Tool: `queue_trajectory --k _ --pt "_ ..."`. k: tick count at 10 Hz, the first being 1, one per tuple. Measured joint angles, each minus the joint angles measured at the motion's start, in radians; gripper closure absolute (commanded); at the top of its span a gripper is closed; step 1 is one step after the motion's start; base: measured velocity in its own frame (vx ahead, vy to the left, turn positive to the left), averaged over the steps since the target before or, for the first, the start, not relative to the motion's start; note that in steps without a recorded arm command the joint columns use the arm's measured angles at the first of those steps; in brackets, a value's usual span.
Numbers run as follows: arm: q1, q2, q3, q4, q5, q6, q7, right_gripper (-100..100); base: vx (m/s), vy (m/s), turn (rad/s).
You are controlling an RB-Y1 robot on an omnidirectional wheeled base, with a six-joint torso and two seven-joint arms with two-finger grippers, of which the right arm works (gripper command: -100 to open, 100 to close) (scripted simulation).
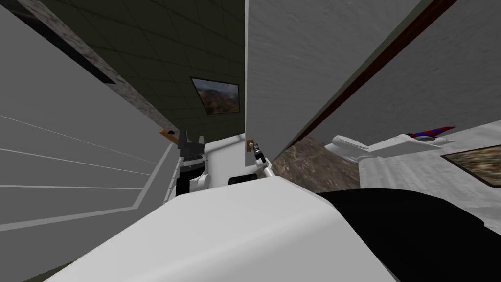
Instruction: Push the door open
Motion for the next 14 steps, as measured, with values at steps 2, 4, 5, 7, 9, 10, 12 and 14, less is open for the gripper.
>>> queue_trajectory --k 2,4,5,7,9,10,12,14 --pt "-0.008 0.002 -0.019 0.011 -0.002 -0.008 0.006 -100 -0.12 0.049 -0.04" --pt "0.0 0.0 -0.015 0.001 -0.003 -0.004 0.005 -100 -0.189 0.011 -0.019" --pt "0.003 0.0 -0.014 -0.002 -0.004 -0.004 0.004 -100 -0.239 0.061 -0.044" --pt "0.013 0.005 -0.01 -0.016 -0.006 -0.002 0.003 -100 -0.232 0.031 -0.048" --pt "0.022 0.018 -0.007 -0.023 -0.008 -0.003 0.001 -100 -0.17 -0.007 -0.019" --pt "0.023 0.018 -0.006 -0.023 -0.008 -0.004 0.001 -100 0.081 0.024 0.027" --pt "0.02 0.011 -0.011 -0.019 -0.008 -0.006 0.003 -100 0.163 0.034 0.014" --pt "0.014 0.009 -0.016 -0.01 -0.007 -0.012 0.004 -100 0.219 0.053 0.02"
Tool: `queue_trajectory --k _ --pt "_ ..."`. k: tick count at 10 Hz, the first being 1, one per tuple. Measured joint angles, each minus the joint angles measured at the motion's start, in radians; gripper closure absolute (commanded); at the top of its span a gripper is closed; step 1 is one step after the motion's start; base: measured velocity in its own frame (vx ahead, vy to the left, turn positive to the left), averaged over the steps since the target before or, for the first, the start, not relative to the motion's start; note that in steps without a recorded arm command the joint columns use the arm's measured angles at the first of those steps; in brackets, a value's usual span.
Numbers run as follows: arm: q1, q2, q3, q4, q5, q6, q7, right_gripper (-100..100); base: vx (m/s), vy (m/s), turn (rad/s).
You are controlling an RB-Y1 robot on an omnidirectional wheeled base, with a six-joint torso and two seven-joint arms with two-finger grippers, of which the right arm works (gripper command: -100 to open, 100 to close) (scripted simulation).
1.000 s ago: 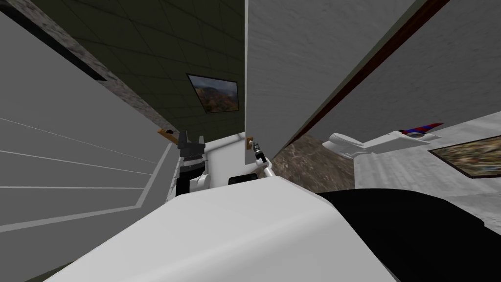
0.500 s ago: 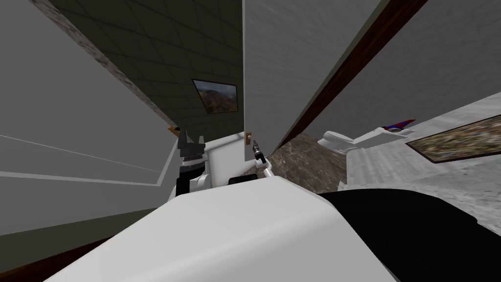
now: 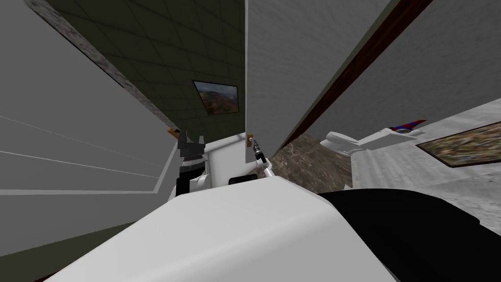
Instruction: Push the door open
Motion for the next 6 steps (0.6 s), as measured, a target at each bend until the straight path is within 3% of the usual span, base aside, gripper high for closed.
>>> queue_trajectory --k 3,4,5,6 --pt "-0.009 0.006 -0.009 0.013 0.001 -0.008 0.003 -100 0.21 0.042 0.021" --pt "-0.012 0.01 -0.012 0.017 0.001 -0.011 0.004 -100 0.079 0.002 0.006" --pt "-0.013 0.011 -0.012 0.017 0.001 -0.012 0.004 100 -0.008 0.002 -0.005" --pt "-0.013 0.011 -0.012 0.016 0.001 -0.012 0.004 100 -0.025 -0.002 0.004"
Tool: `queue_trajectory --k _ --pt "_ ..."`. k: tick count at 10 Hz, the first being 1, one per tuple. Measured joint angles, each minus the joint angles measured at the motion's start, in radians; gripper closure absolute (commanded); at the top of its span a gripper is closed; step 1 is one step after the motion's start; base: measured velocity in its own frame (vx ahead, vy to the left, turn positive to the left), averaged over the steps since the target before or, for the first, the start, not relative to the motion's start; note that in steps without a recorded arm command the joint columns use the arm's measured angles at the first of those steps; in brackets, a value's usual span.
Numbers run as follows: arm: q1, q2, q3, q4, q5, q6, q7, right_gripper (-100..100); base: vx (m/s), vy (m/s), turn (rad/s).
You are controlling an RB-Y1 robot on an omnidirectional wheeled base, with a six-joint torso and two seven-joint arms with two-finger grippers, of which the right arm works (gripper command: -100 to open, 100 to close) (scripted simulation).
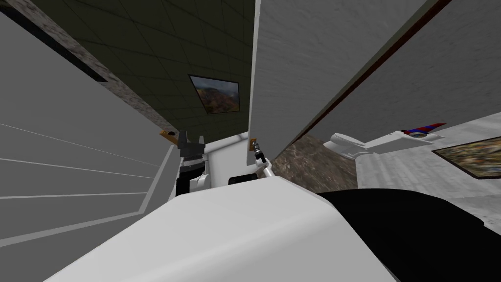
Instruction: Push the door open
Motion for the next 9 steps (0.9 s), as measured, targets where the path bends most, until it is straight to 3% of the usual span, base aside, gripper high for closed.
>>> queue_trajectory --k 4,9 --pt "0.003 -0.001 0.0 0.003 0.0 0.002 0.001 100 -0.014 -0.001 -0.002" --pt "0.008 -0.007 -0.02 0.013 -0.003 0.006 0.006 100 0.155 0.064 -0.041"
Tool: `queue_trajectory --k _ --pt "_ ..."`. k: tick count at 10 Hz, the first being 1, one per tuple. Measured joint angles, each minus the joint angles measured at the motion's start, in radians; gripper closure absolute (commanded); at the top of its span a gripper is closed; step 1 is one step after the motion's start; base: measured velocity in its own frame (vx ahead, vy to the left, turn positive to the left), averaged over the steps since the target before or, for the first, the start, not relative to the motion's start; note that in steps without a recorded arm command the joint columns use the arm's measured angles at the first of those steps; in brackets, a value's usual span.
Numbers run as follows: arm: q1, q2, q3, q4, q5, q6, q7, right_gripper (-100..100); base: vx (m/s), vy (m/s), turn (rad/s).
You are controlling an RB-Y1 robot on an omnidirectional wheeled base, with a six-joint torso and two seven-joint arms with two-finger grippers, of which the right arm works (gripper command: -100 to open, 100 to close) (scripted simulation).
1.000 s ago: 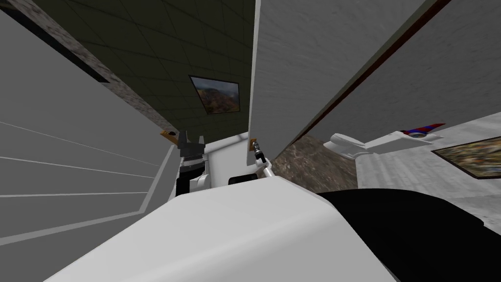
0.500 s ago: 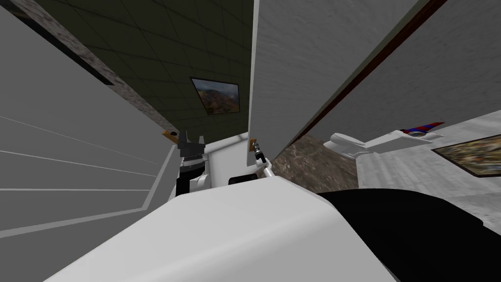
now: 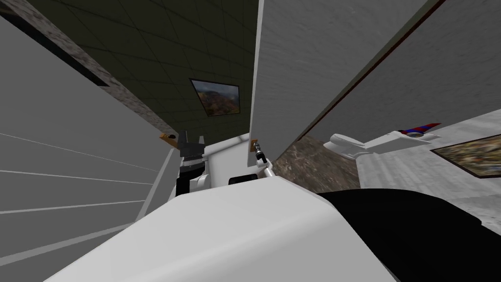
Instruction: Push the door open
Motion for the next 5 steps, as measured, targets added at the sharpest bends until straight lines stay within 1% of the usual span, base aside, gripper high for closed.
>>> queue_trajectory --k 1,2,3,5 --pt "-0.011 -0.007 -0.008 0.012 -0.003 -0.004 -0.002 100 0.201 0.065 -0.047" --pt "-0.017 -0.012 -0.016 0.017 -0.005 -0.006 -0.004 100 0.201 0.127 -0.061" --pt "-0.017 -0.013 -0.027 0.013 -0.006 -0.005 -0.001 100 0.189 0.135 -0.092" --pt "-0.026 -0.01 -0.056 0.021 -0.008 -0.005 0.011 100 0.184 0.09 -0.073"
